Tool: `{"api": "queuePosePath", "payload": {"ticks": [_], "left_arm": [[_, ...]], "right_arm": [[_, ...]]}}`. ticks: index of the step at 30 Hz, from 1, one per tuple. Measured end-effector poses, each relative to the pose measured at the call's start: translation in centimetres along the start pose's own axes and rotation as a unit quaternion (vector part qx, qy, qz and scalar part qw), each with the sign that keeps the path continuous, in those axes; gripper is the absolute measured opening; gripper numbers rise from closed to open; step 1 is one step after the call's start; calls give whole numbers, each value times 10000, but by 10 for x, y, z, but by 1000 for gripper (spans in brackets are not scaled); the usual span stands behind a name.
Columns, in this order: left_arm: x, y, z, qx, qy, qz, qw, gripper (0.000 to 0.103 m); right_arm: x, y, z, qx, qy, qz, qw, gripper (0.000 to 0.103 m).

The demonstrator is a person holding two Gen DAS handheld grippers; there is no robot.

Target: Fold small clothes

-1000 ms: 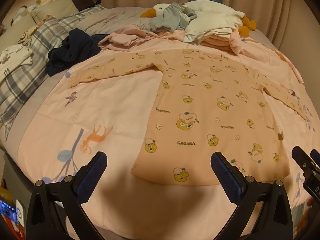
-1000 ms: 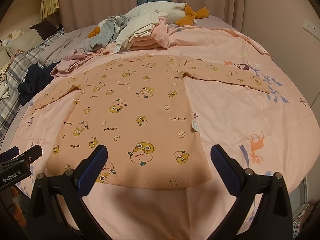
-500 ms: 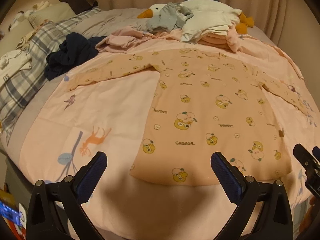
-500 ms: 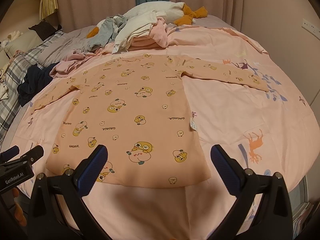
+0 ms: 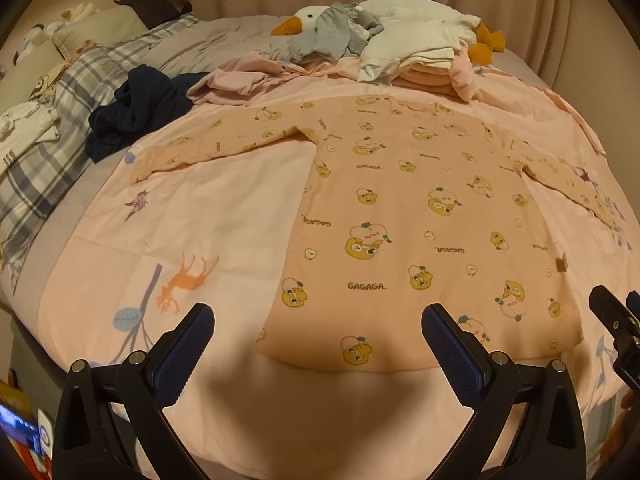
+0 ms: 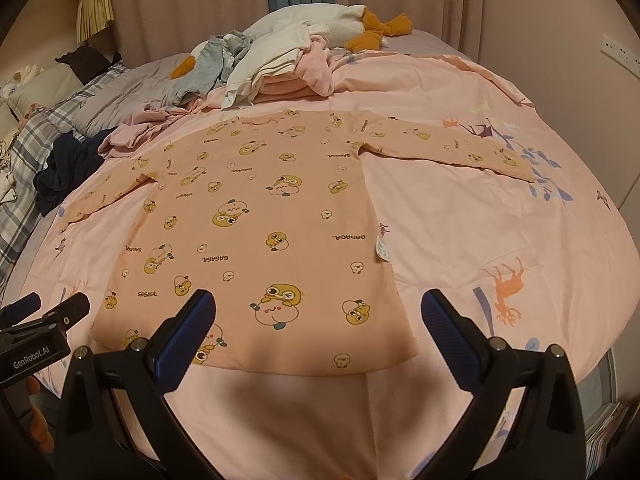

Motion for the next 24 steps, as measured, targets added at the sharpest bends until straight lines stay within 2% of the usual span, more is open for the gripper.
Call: {"api": "queuePosePath", "payload": {"ticks": [21,24], "left_arm": [[3,0,0,-5,-4,-17,10000,103],[3,2,1,-40,-111,-54,9999,103]], "right_arm": [[3,-2,0,11,47,-21,10000,103],[10,-6,2,149,180,143,9996,103]]}}
Point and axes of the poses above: each gripper's, at about its wrist camera, not at the fingertips, and y roughly the way its jaws point, x to its right, z to its top, the point moved 1 cm from there along y, roughly the way its jaws point, and after that the axes turned 7 degrees about x, right-handed, at the moved point
